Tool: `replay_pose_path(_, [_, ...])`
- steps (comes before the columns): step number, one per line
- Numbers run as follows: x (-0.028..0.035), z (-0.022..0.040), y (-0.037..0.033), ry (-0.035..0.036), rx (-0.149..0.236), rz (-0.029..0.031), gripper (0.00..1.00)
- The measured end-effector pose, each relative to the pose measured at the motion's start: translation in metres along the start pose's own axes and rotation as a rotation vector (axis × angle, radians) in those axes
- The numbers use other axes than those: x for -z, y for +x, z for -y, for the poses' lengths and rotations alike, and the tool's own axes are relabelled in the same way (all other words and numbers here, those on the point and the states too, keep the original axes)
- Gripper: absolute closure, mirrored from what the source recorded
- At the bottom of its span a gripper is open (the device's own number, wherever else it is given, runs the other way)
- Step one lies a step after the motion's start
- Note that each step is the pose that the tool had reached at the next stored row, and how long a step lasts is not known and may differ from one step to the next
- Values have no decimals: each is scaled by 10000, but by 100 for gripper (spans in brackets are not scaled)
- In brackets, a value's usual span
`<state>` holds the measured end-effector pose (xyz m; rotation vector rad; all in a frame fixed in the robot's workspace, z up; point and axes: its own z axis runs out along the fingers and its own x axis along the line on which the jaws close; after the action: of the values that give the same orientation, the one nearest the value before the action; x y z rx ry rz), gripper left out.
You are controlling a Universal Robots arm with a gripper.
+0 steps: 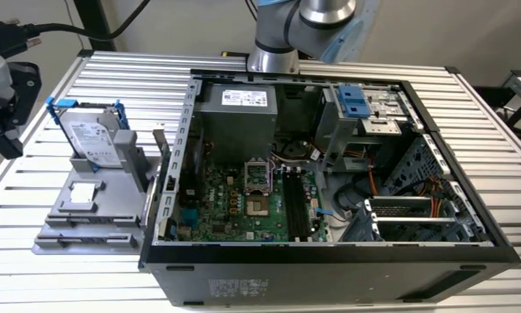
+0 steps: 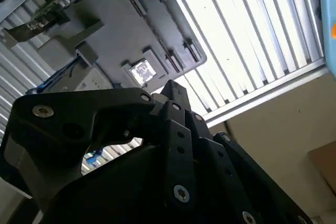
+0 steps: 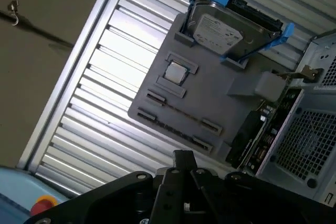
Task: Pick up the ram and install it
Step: 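Pick up the ram and move it above insertion slot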
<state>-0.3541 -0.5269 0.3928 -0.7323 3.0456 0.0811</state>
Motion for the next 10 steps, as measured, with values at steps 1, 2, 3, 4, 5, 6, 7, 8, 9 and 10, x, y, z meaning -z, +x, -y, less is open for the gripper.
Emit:
replay_pose_path(1, [0,0,0,-3,181,-9,100])
replay_pose_path(2, [0,0,0,-7,359,-17,100])
replay_pose_path(3, [0,0,0,-11,540,-26,100])
replay_pose_path(4, [0,0,0,-14,719,-34,100])
replay_pose_path(5, [0,0,0,-17,909,-44,100])
replay_pose_path(6, [0,0,0,-21,1095,-53,100])
replay_pose_path(7, [0,0,0,-25,1273,-62,100])
replay_pose_path(8, [0,0,0,-28,1448,-70,100])
replay_pose_path(9, [0,0,0,-32,1628,-80,100])
replay_pose_path(10, [0,0,0,-35,1812,-88,100])
